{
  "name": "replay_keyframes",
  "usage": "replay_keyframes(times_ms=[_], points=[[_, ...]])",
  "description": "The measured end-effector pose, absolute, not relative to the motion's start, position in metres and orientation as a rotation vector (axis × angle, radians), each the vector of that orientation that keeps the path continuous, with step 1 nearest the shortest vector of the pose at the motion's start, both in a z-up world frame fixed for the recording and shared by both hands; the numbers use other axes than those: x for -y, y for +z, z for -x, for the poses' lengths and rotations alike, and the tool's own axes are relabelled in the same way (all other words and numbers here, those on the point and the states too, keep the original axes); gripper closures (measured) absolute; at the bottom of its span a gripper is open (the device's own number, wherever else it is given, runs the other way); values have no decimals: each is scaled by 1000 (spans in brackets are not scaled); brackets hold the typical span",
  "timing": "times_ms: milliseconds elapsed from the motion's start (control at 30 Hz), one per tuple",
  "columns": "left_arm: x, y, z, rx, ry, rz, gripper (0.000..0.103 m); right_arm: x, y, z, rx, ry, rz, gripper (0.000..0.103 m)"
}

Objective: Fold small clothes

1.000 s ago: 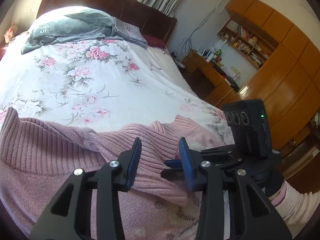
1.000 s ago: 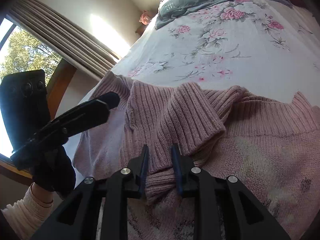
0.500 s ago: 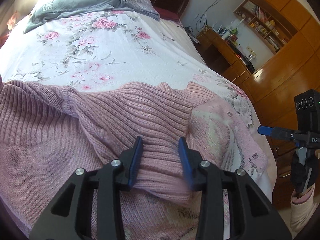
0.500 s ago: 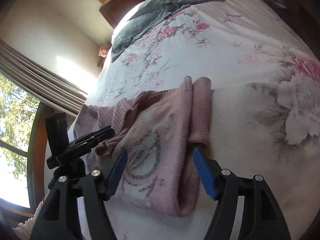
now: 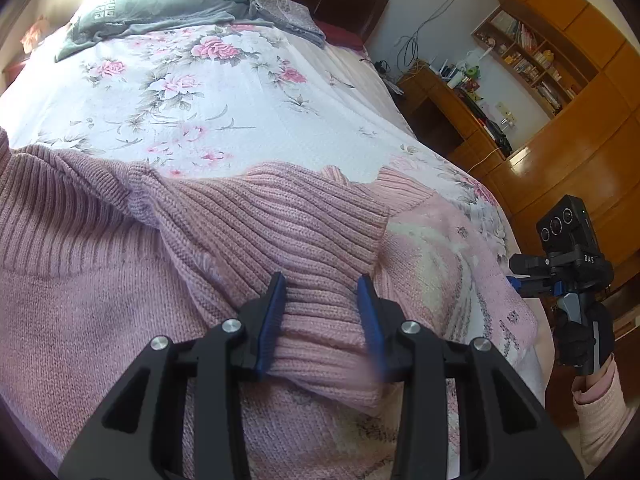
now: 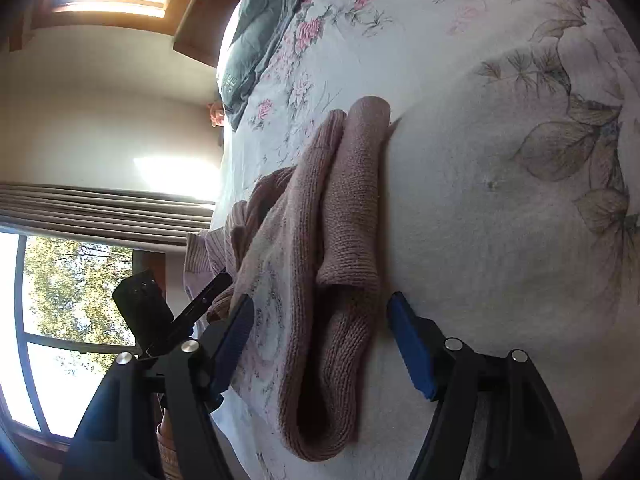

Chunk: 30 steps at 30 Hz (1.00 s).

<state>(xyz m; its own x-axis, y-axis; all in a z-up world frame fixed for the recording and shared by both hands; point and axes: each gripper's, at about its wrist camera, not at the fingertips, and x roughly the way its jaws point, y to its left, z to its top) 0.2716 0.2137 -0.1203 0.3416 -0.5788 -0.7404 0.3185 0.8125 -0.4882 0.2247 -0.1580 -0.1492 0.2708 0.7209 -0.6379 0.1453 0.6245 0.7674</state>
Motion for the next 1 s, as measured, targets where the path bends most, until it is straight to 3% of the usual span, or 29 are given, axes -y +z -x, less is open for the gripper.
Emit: replay_keyframes(times_ms=[267, 333, 367, 467, 700, 1000], points=[[-217, -122, -272, -1073, -597, 290, 66, 141, -160, -251, -1268, 444, -842, 33], [-217, -122, -272, -1072, -598, 294, 66, 139, -161, -254, -1270, 430, -852, 46], [-217, -122, -272, -1072, -599, 296, 66, 137, -162, -255, -1273, 438, -868, 61], [-219, -122, -271, -1071, -602, 303, 66, 134, -158, -252, -1265, 446, -883, 73], [-224, -120, -269, -1070, -613, 334, 66, 109, -104, -254, -1182, 496, -801, 77], [-251, -123, -256, -1052, -641, 517, 66, -14, -22, -267, -1140, 662, -471, 77]])
